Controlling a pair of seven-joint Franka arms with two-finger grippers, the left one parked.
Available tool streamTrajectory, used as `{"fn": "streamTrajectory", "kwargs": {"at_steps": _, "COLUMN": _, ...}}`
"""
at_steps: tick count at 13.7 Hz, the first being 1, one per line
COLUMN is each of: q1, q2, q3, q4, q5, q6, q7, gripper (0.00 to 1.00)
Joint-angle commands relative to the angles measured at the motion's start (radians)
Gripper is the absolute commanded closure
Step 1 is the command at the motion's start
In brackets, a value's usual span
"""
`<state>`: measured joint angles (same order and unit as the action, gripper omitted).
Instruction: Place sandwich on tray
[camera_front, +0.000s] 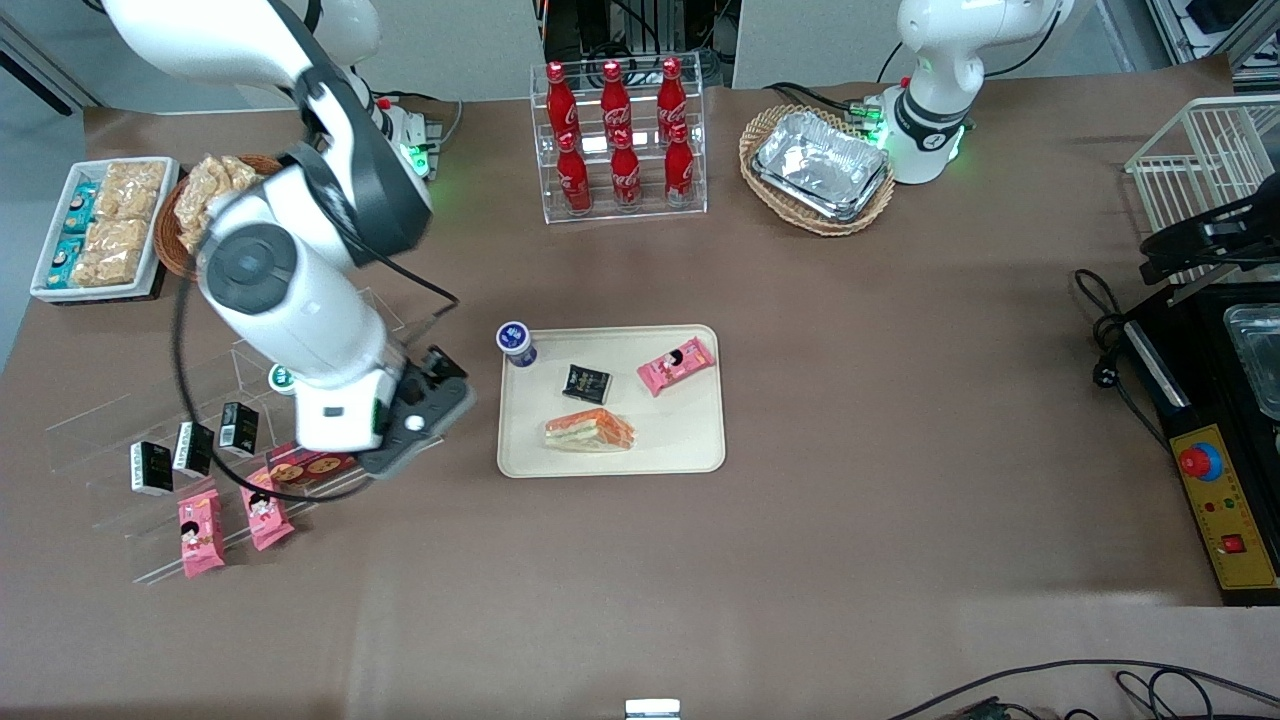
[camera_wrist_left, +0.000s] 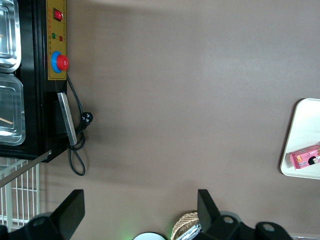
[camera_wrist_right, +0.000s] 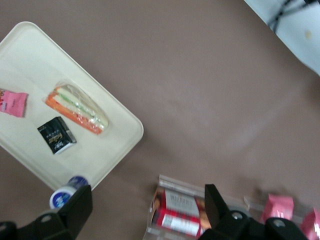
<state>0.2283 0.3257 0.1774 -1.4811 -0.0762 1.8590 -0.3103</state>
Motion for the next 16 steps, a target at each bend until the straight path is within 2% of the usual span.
{"fn": "streamTrajectory", "kwargs": {"at_steps": 1, "q1": -0.067, "q2": -0.127, "q3": 0.011, "q4": -0.028, "q5": 0.029, "q6": -0.128, "q7": 0.121, "gripper": 0.0}}
{"fn": "streamTrajectory", "kwargs": {"at_steps": 5, "q1": -0.177, "q2": -0.275, "q3": -0.01, "q4": -0.092, "q5": 0.085, "q6": -0.204, "q7": 0.125, "gripper": 0.0}}
{"fn": "streamTrajectory", "kwargs": {"at_steps": 9, "q1": -0.181, "q2": -0.376, "q3": -0.151, "q4": -0.125, "q5": 0.085, "q6": -0.254, "q7": 0.128, "gripper": 0.0}}
{"fn": "streamTrajectory", "kwargs": {"at_steps": 16, "q1": -0.184, "q2": -0.407, "q3": -0.242, "q4": -0.096, "q5": 0.104, "q6": -0.338, "q7": 0.129, "gripper": 0.0}}
